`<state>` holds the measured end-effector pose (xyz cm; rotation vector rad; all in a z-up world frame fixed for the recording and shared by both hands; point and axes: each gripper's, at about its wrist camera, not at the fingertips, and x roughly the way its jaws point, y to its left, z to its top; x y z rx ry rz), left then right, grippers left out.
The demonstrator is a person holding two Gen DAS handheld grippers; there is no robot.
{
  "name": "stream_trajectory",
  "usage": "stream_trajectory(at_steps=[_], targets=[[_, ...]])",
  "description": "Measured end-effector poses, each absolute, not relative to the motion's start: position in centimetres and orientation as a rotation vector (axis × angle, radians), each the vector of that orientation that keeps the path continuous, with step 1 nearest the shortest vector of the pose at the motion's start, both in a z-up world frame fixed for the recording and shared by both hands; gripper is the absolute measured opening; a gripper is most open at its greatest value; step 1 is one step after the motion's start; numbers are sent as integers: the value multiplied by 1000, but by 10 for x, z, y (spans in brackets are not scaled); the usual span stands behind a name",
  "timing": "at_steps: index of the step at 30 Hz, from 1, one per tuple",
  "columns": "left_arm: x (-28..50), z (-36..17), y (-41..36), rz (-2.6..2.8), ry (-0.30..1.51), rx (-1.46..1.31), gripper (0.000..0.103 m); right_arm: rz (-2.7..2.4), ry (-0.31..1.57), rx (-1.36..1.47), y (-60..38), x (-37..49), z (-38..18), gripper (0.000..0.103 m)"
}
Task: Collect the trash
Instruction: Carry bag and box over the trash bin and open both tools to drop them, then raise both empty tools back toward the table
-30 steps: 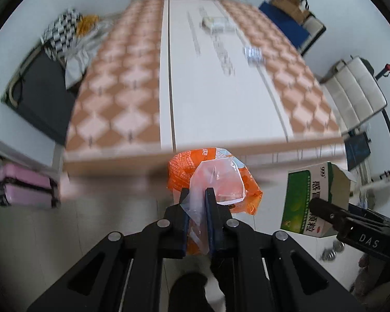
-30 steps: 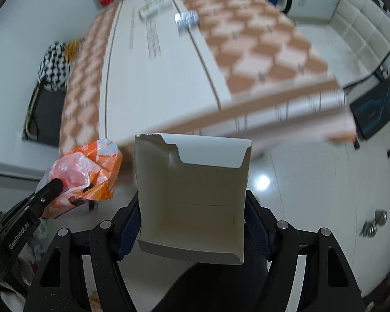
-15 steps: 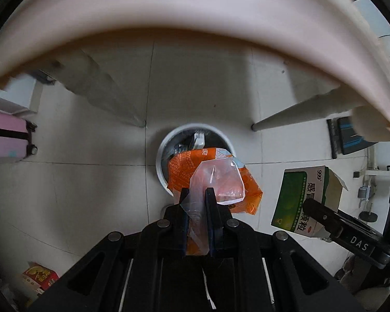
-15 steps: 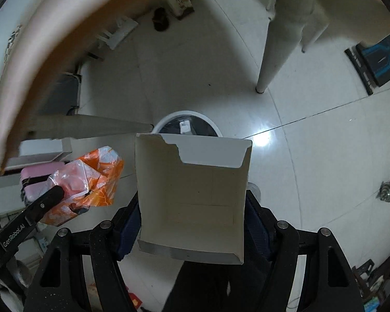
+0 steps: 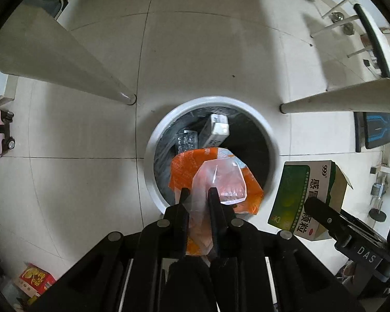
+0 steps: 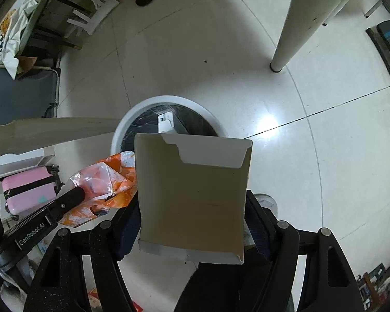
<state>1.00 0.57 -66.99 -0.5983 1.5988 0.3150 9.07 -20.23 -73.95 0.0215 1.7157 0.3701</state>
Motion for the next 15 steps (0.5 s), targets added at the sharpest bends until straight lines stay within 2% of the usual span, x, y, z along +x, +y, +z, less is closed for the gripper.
stream_trajectory(at_steps=[7, 8, 9, 11, 12, 13, 14, 15], targets=[[2, -670, 21, 327, 1591, -613, 15, 409, 1733, 65, -187, 94, -768, 82], [0, -671, 24, 333, 1589, -625, 17, 413, 1738, 70, -186, 94, -769, 84], [-2, -671, 27, 344, 1590, -635, 20, 419, 1739, 77, -184, 93, -769, 93], [-7, -668, 33, 353, 1577, -665, 33, 431, 1724, 81, -182, 93, -767, 103], [-7, -668, 35, 358, 1571, -668, 40, 439, 1716, 77, -181, 92, -764, 103], [-10, -664, 36, 369, 1562, -664, 59, 448, 1710, 80, -181, 92, -761, 103], [-11, -661, 38, 376, 1553, -658, 74, 459, 1703, 83, -180, 91, -758, 103], [-13, -659, 39, 381, 1548, -652, 77, 463, 1697, 81, -179, 91, -755, 103]])
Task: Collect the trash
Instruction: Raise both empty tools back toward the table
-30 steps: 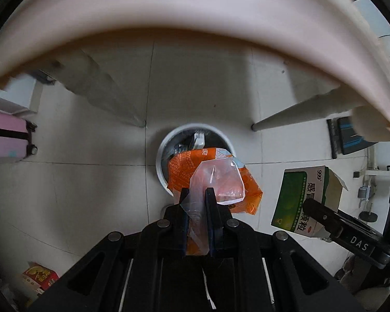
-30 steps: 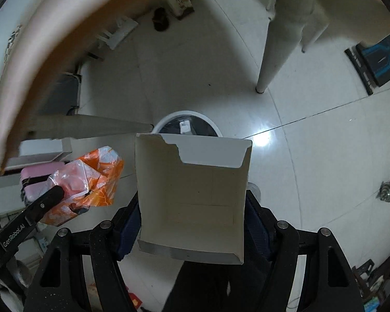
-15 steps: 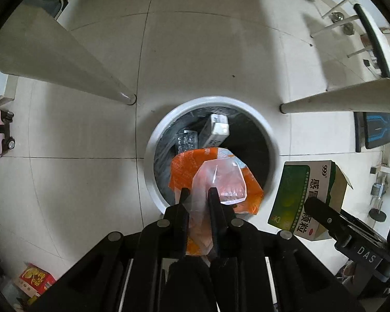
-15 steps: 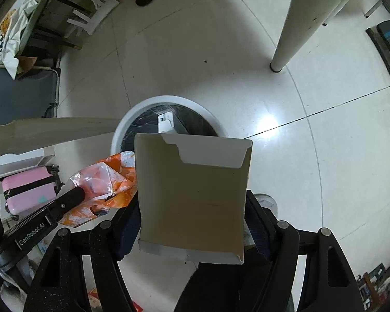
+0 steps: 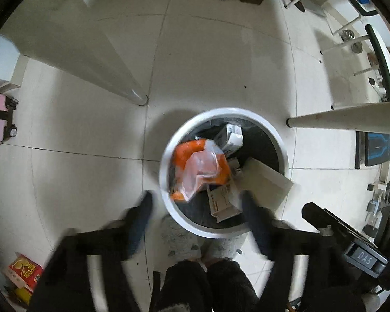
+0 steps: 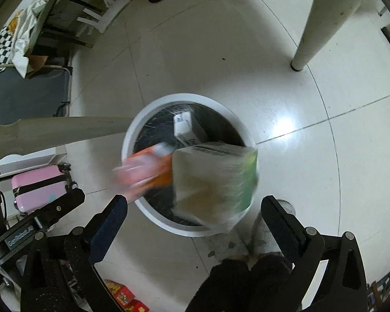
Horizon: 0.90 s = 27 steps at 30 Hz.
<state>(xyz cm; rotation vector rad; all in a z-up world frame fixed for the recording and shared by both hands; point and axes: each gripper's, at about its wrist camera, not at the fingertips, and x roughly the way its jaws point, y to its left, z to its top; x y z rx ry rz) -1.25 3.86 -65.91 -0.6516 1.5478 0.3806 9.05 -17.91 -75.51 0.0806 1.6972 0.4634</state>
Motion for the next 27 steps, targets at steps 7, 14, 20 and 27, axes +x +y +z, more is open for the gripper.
stream_trajectory(at_steps=[7, 14, 20, 27], targets=[[-30, -644, 36, 423, 1561, -572, 100, 414, 1657, -84, -177, 82, -729, 103], [-42, -619, 24, 452, 1545, -533, 100, 384, 1619, -208, -178, 72, -697, 103], [-48, -585, 16, 462, 1525, -506, 100, 398, 1562, -294, -177, 57, -657, 103], [-57, -539, 12, 468, 1517, -501, 100, 413, 1562, -296, -183, 40, -597, 103]])
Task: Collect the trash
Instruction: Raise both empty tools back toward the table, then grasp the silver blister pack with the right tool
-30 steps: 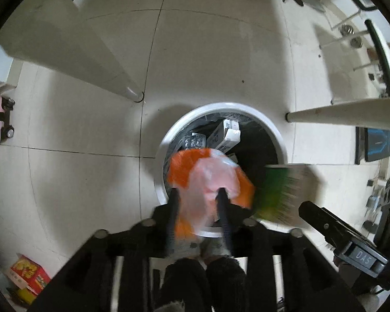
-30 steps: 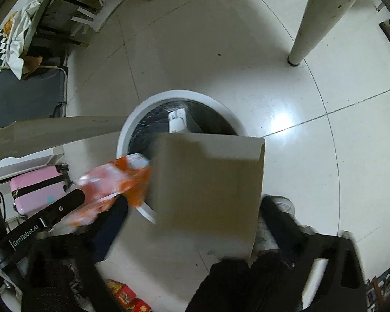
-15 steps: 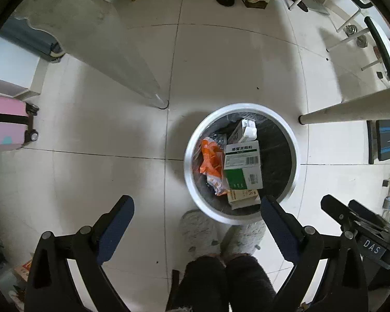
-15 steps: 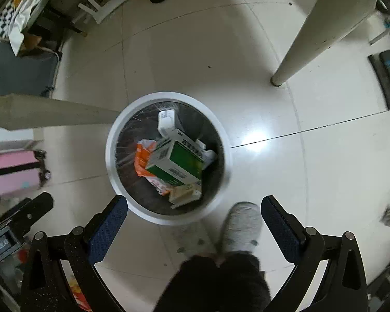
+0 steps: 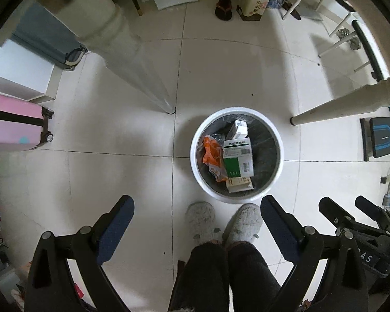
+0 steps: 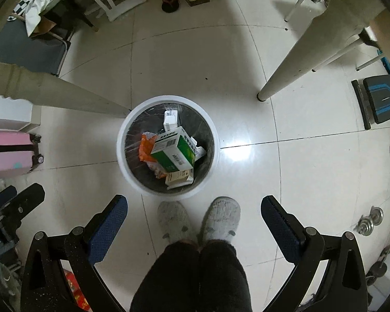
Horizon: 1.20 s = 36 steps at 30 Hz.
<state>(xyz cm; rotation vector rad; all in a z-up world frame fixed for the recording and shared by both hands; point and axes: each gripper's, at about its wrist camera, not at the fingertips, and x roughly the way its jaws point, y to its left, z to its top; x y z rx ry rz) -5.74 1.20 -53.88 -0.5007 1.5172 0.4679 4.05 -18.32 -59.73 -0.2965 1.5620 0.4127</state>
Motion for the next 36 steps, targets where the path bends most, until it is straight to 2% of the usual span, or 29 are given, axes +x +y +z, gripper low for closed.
stream_trajectory(at_steps=[14, 21, 28, 36], targets=[[-73, -385, 10, 492, 1420, -440, 99, 474, 1490, -270, -185, 15, -405, 103], [-61, -318, 23, 544, 1334, -399, 100, 504, 1454, -167, -176, 28, -316, 103], [-11, -289, 45, 635, 1273, -383, 100, 503, 1376, -93, -157, 106, -254, 103], [93, -310, 74, 754, 1310, -386, 100, 475, 1346, -160, -99, 275, -260, 103]])
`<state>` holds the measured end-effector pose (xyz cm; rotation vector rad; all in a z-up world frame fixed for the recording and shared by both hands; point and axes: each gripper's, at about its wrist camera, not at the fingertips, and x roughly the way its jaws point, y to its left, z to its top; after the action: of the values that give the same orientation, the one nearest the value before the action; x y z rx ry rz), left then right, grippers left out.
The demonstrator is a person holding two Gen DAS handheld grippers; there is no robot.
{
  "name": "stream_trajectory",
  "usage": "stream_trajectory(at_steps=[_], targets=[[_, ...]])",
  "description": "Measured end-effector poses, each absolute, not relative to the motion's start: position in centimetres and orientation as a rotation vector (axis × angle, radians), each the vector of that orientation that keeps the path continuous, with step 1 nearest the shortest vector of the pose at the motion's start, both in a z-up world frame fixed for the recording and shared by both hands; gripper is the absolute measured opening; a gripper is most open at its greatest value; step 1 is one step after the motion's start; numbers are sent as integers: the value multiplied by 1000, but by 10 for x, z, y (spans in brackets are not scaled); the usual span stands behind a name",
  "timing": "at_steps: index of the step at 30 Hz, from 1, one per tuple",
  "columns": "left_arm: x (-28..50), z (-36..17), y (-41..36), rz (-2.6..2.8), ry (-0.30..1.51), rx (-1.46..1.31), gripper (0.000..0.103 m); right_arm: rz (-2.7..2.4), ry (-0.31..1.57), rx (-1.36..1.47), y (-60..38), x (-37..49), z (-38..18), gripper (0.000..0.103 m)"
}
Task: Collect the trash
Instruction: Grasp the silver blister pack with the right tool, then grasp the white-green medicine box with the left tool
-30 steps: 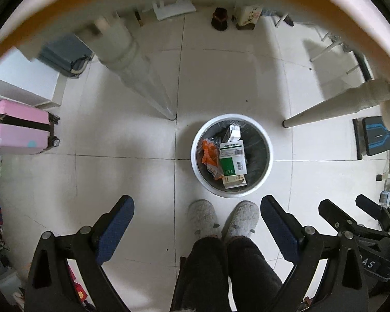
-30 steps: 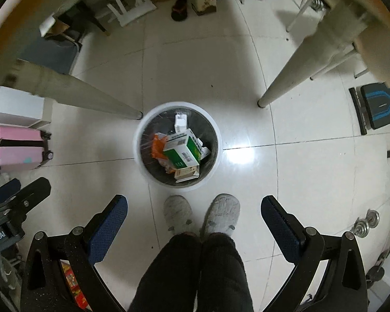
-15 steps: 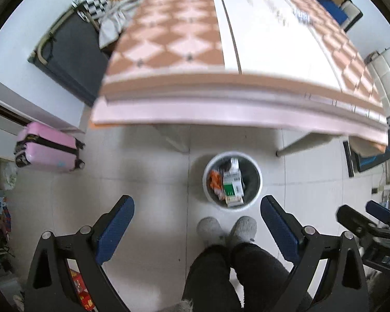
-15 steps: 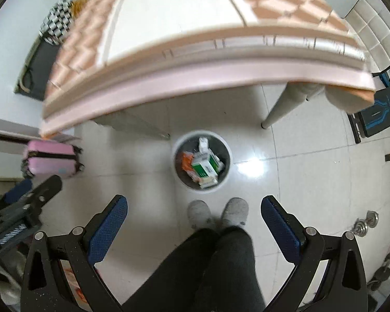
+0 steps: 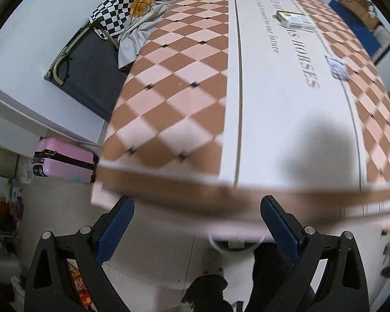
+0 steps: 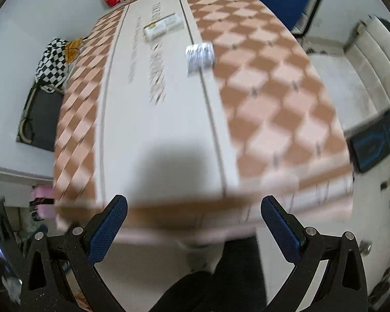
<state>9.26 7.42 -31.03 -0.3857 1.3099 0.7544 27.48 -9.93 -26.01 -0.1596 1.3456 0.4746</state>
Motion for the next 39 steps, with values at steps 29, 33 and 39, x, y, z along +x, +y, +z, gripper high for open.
stream_trajectory(at_steps=[29, 33, 39], targets=[[327, -353, 134, 690, 1455, -145, 100, 536, 1420, -334, 0, 520, -346, 54], [409, -338, 133, 471, 1421, 116, 100, 531, 1484, -315, -13, 564, -347, 54], [496, -344, 146, 177, 1436, 436, 100, 508, 1531, -342, -6, 621, -352, 54]])
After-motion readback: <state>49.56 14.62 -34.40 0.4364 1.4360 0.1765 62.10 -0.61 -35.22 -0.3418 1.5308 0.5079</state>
